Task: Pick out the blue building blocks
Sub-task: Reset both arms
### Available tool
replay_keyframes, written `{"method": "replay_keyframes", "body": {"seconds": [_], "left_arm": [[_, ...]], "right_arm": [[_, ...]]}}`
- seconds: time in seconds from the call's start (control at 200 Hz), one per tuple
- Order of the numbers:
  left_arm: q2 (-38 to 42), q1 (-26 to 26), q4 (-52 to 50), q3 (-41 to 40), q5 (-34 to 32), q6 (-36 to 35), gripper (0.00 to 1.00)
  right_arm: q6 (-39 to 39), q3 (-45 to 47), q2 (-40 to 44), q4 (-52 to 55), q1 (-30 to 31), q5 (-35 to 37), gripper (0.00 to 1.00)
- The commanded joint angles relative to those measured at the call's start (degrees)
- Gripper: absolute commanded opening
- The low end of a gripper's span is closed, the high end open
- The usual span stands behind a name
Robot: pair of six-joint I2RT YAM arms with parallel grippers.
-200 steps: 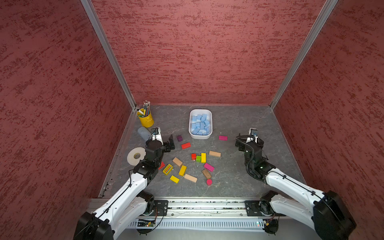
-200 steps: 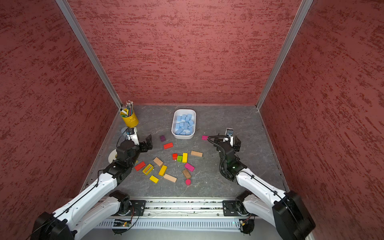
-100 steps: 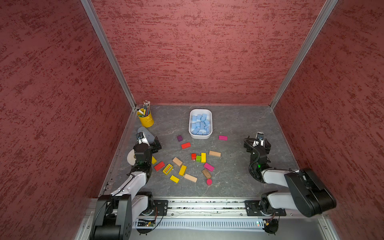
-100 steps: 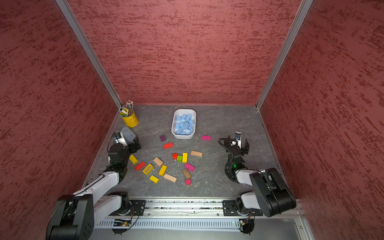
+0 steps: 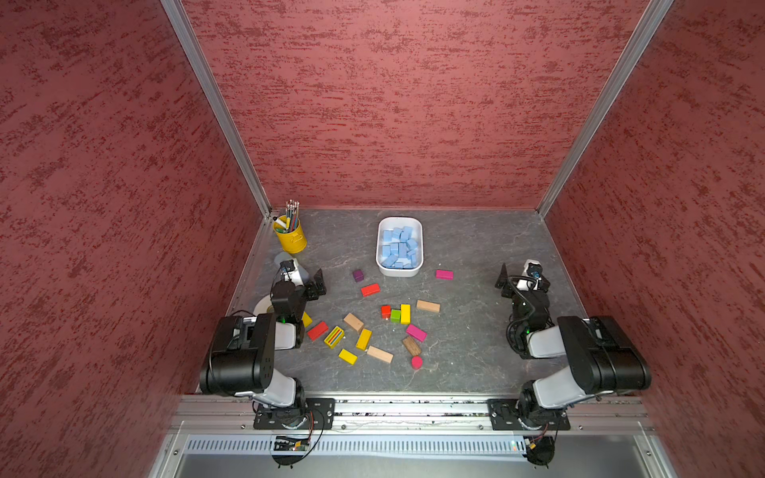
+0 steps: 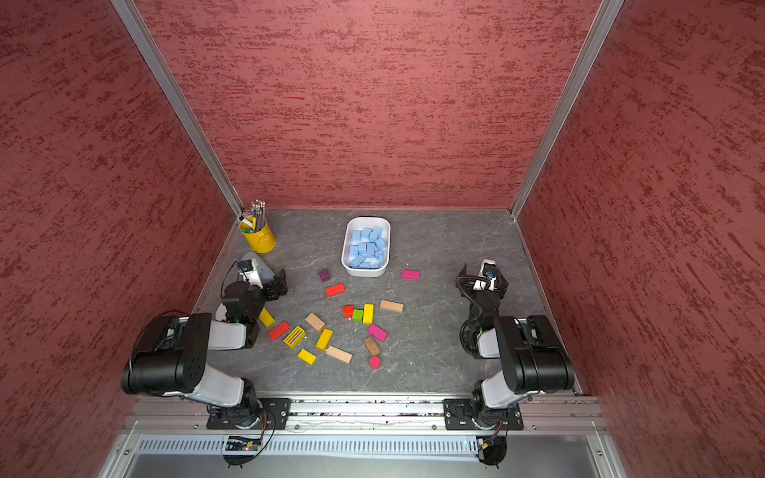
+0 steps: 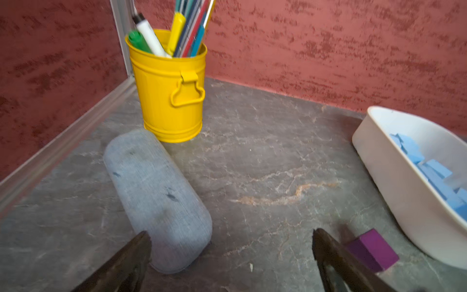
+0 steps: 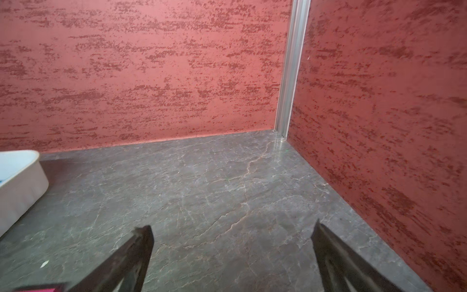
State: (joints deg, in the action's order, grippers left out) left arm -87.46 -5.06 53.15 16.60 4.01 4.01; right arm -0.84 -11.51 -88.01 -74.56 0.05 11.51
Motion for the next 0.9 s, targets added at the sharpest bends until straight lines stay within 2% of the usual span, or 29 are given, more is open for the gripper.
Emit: {"method": "replay_keyframes", "body": {"seconds": [0.0, 0.02, 0.055, 0.175, 0.892], "left_arm": [[-0.2, 1.7, -2.2, 4.8, 1.0, -3.5, 1.00], [0.1, 2.2, -4.1, 5.6, 0.1, -3.9, 1.00], [-0.8, 3.1, -1.4, 5.1, -1.3, -4.4, 1.00], [-0.1, 3.3, -2.7, 5.3, -1.8, -4.5, 1.00], [-0.4, 3.3, -2.3, 5.2, -1.8, -4.4, 1.00]], "right_arm": [[1.2, -0.6, 0.0, -1.6, -0.8, -6.2, 0.99], [1.2, -0.5, -0.2, -2.0, -0.8, -6.2, 0.99], [1.3, -0.5, -0.2, -2.0, -0.8, -6.1, 0.99], [1.3, -0.4, -0.1, -2.1, -0.8, -5.4, 0.99], [1.4, -0.5, -0.2, -1.9, -0.8, -5.4, 0.99]]}}
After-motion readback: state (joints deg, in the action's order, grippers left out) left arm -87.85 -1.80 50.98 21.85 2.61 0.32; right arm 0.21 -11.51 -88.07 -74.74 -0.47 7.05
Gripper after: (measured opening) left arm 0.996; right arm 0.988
